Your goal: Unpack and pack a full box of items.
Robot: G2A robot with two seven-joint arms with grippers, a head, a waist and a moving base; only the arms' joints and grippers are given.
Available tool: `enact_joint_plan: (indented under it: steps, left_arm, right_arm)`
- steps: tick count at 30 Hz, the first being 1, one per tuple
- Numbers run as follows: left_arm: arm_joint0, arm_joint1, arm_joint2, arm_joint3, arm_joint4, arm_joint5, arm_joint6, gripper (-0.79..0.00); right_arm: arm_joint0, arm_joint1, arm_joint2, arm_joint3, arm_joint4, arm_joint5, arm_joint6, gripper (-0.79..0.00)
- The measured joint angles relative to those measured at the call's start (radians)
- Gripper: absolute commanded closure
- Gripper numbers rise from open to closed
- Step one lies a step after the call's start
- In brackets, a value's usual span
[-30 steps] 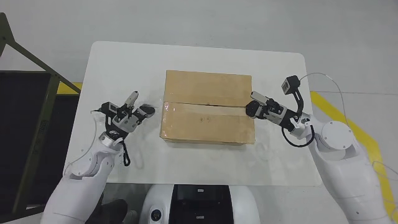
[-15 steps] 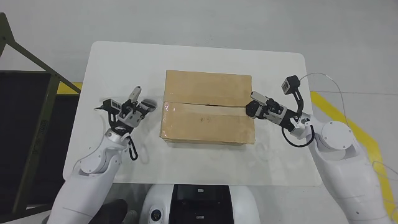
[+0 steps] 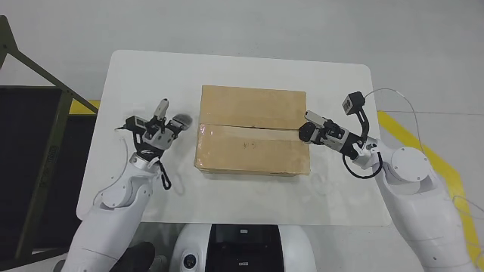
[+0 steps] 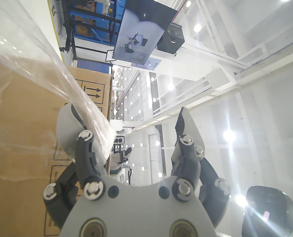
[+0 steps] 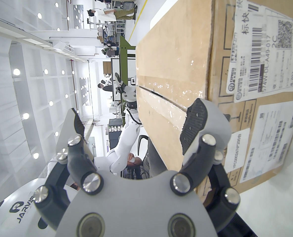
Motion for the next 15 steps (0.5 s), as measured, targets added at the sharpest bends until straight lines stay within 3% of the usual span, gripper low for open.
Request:
enact_joint_plan:
  steps: [15]
  left_arm:
    - [0.027,-0.014,-0.012,-0.071,0.023,-0.042,-0.031,-0.683]
  right_arm:
    - [0.000,0.000,0.000,0.000,0.000,0.000,0.000,-0.785]
